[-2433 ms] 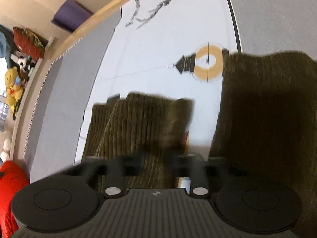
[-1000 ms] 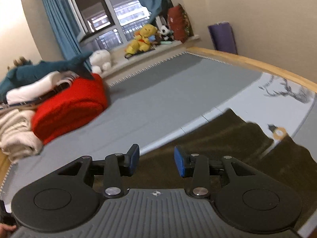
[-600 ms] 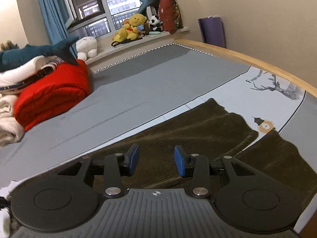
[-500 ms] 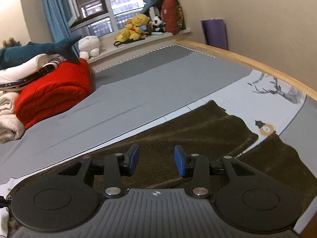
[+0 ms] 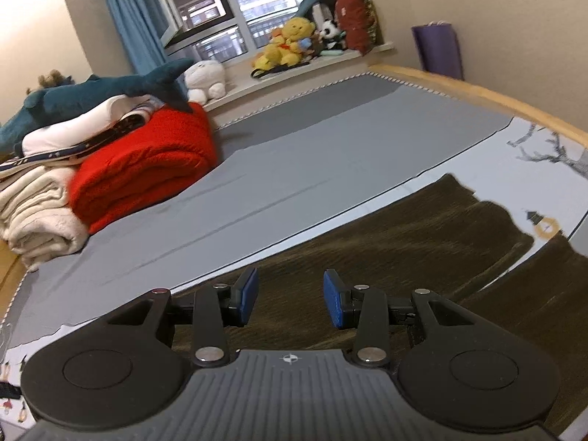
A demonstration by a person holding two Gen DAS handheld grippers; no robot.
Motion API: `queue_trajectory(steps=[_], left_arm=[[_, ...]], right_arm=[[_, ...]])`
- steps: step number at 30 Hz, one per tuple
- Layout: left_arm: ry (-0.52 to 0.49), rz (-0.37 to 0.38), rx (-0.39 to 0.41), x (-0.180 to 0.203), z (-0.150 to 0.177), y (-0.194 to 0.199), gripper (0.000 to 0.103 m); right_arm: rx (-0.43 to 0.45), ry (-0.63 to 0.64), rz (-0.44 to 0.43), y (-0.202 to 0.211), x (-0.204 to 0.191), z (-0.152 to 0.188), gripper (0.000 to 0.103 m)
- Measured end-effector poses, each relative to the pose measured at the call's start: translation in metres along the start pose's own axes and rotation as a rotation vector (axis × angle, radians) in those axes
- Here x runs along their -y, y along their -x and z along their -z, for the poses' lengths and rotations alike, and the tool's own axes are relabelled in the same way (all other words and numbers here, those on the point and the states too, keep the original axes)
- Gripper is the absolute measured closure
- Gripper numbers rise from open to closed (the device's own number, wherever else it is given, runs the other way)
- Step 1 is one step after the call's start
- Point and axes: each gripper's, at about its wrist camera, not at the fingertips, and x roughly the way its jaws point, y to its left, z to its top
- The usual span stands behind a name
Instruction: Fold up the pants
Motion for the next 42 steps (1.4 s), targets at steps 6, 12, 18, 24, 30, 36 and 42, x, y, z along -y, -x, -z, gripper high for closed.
queue_trajectory(steps=[6,12,18,24,30,36,42], left_arm=[[-0.088,0.046,-0.108,0.002,0.036,-0.037,0.029],[-0.260,-0.043,-0.204,0.007,0.058,-0.061,0.029],[-0.365,-0.009,-0.205,0.006,0.072,-0.063,0.051],[-0.454,-0.061,-0.213,0.014,0.077,-0.056,0.059],[-0.405,-0.091,-0.210,0.014,0.068,-0.046,0.053],[-0.357,0.005,-0.021,0.029,0.049,-0.009,0.045],[-0.474,0.079,-0.040,0.069,0.053,-0.014,0.046]], right_arm=[[-0.050,0.052,-0.007,-0.002,-0.008,0.011,0.061],[-0.084,0.085,0.007,-0.003,-0.003,0.014,0.060],[-0.084,0.072,0.041,0.000,0.007,0.018,0.058],[-0.093,0.079,0.049,0.000,0.007,0.019,0.058],[-0.096,0.095,0.047,0.000,0.006,0.020,0.057],[-0.094,0.085,0.045,0.000,0.009,0.017,0.055],[-0.096,0.095,0.040,-0.002,0.002,0.018,0.054]])
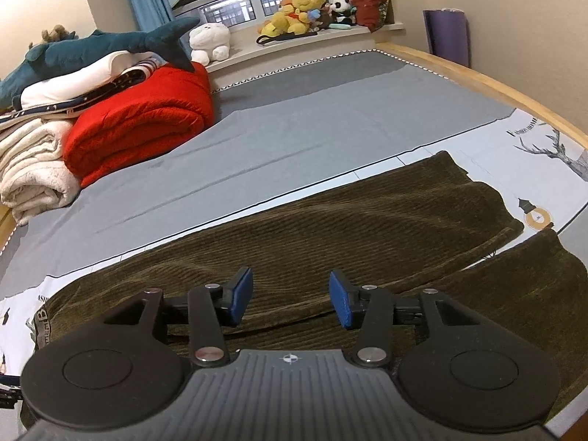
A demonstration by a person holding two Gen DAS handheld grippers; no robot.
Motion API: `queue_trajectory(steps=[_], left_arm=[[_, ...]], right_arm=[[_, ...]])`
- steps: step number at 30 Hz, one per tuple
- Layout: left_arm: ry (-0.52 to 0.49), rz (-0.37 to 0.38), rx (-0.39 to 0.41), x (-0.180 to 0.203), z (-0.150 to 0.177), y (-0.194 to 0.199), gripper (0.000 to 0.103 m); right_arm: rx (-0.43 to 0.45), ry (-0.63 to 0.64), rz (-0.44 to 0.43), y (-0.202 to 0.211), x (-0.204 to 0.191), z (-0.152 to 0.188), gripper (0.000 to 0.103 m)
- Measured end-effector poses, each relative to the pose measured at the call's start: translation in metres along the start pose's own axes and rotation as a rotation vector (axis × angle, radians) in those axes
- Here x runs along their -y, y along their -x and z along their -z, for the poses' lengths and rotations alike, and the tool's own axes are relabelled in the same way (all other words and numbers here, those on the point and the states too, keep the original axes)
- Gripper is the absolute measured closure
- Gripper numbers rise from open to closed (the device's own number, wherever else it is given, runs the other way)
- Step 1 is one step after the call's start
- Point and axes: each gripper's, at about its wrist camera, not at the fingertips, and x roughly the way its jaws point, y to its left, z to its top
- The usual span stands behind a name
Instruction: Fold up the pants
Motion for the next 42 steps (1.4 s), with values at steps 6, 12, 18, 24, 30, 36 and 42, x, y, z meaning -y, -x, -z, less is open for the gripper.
queue_trajectory(steps=[6,12,18,24,30,36,42], left_arm=[[-0.115,-0.062,-0.194,0.019,0.012,-0.035,0.045],[-0.026,-0.055,-0.099,0.008,-0.005,-0.012,0.046],[-0.037,-0.108,0.047,0.018,-0.019,-0.001,0.045],[-0.027,-0.155,0.207,0.023,-0.030,0.004,0.042],[-0.041,-0.187,0.266,0.029,-0.040,0.008,0.042],[-0.038,-0.158,0.261,0.030,-0.048,0.004,0.042],[0.013,-0.121,0.264,0.027,-0.062,0.005,0.053]], right_arm=[[0.002,0.056,0.013,0.000,-0.009,0.003,0.054],[0.032,0.066,0.013,0.005,-0.005,0.003,0.054],[0.074,0.116,0.043,0.007,-0.010,0.007,0.054],[0.084,0.112,0.060,0.004,-0.013,0.006,0.038],[0.078,0.109,0.064,0.000,-0.013,0.003,0.025],[0.084,0.124,0.057,-0.002,-0.017,0.001,0.025],[0.074,0.124,0.077,-0.006,-0.021,-0.002,0.026]])
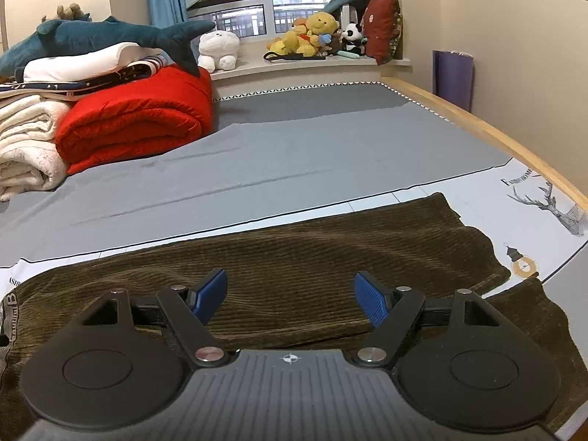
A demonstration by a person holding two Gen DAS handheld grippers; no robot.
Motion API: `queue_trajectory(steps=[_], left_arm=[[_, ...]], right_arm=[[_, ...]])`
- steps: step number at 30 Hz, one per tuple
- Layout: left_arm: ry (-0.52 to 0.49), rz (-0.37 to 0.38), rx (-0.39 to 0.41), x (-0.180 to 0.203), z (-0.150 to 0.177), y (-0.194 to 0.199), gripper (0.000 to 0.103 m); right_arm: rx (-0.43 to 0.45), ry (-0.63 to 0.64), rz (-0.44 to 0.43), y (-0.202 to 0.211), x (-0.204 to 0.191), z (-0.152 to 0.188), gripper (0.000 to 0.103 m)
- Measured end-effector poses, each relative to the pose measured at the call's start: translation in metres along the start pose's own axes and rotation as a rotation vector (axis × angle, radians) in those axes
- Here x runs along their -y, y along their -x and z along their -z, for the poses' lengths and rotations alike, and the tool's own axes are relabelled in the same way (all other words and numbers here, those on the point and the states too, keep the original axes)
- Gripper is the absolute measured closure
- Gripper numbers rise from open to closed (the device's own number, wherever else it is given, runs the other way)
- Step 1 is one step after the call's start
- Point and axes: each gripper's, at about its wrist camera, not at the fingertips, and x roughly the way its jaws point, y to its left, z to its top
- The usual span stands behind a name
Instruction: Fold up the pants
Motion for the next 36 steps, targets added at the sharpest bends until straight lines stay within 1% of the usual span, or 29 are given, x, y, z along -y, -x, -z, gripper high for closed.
queue_trajectory(steps=[1,2,4,7,11,13,15,17,20,22,26,29,32,34,36], left_arm=[[0.010,0.005,0.003,0.000,-0.003,0.000,0.059],[0.019,0.011,0.003,0.000,-0.005,-0.001,0.062],[0.036,0.020,0.000,0.002,-0.011,-0.003,0.070],[0.049,0.025,-0.003,0.008,-0.019,-0.007,0.071],[0.055,0.040,-0.002,0.015,-0.028,-0.013,0.073],[0.054,0.047,-0.002,0.019,-0.031,-0.017,0.073],[0.055,0.051,-0.002,0.021,-0.035,-0.020,0.073],[0.074,0.056,-0.003,0.021,-0.037,-0.022,0.073],[0.121,0.055,0.005,0.013,-0.042,-0.024,0.073],[0.172,0.042,0.024,0.001,-0.047,-0.022,0.073],[0.328,0.016,0.066,-0.036,-0.053,-0.021,0.074],[0.425,-0.011,0.072,-0.056,-0.051,-0.028,0.075],[0.476,-0.039,0.061,-0.065,-0.050,-0.040,0.075],[0.481,-0.073,0.052,-0.065,-0.052,-0.050,0.075],[0.481,-0.082,0.047,-0.066,-0.056,-0.061,0.075]], right_arm=[[0.001,-0.002,-0.001,0.000,-0.001,0.000,0.026],[0.002,-0.003,-0.002,-0.001,-0.002,-0.001,0.026],[0.005,-0.004,-0.007,-0.002,-0.005,-0.002,0.026],[0.003,-0.007,-0.021,-0.005,-0.008,-0.003,0.029],[0.007,0.003,-0.042,-0.009,-0.014,-0.006,0.037],[0.014,0.012,-0.055,-0.009,-0.016,-0.008,0.047],[0.011,0.025,-0.073,-0.010,-0.018,-0.010,0.069],[0.013,0.036,-0.086,-0.010,-0.019,-0.011,0.078],[0.029,0.062,-0.089,-0.008,-0.022,-0.013,0.078],[0.031,0.071,-0.096,-0.007,-0.021,-0.014,0.078],[0.022,0.063,-0.119,-0.005,-0.017,-0.015,0.078],[0.010,0.054,-0.134,-0.003,-0.012,-0.016,0.077],[0.005,0.036,-0.151,-0.001,-0.004,-0.019,0.077],[-0.004,0.016,-0.164,0.000,0.000,-0.020,0.076],[-0.016,0.008,-0.176,-0.001,0.002,-0.019,0.076]])
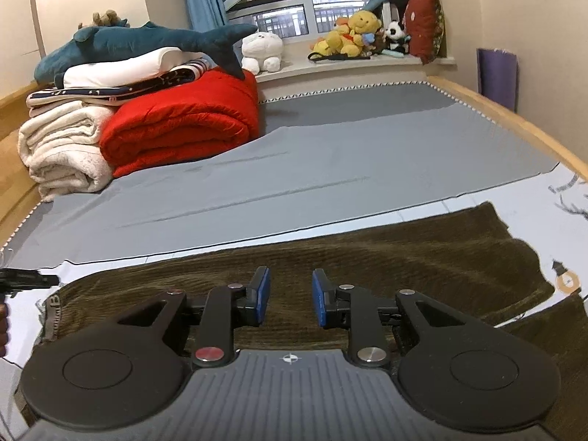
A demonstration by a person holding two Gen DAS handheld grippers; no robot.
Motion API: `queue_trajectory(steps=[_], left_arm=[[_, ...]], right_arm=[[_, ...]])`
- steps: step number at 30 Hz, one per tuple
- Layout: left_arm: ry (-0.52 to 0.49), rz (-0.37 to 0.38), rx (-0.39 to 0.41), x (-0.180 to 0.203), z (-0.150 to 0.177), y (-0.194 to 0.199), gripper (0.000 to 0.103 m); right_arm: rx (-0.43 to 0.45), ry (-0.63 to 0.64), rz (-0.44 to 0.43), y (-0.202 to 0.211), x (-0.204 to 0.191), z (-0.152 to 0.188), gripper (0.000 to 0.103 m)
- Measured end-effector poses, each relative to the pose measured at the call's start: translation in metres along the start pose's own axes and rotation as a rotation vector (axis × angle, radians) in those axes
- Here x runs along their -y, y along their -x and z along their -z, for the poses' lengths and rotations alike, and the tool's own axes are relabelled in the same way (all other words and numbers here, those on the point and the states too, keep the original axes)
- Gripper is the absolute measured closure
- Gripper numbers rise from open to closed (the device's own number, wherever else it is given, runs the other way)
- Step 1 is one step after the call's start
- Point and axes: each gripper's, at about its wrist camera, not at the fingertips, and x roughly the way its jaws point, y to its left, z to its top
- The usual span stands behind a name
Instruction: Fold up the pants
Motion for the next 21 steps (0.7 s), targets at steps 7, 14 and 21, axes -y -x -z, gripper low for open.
queue_trajectory(steps=[7,14,21], left_arm=[[-0.050,-0.062,0.032,0.003,-0.012,-0.040,0.044],[-0.179,-0.137,-0.011,0.000,-0.007,-0.093,0.029],[-0.317,-0.094,-0.070,-0.013,0.000,-0.126,0.013]], right_arm=[[-0.033,0.028,-0.002,0.000,0.001,0.006,0.075],[-0.064,0.025,0.020,-0.005,0.013,0.009,0.074],[-0.085,0.027,0.016,-0.014,0.012,0.008,0.073]])
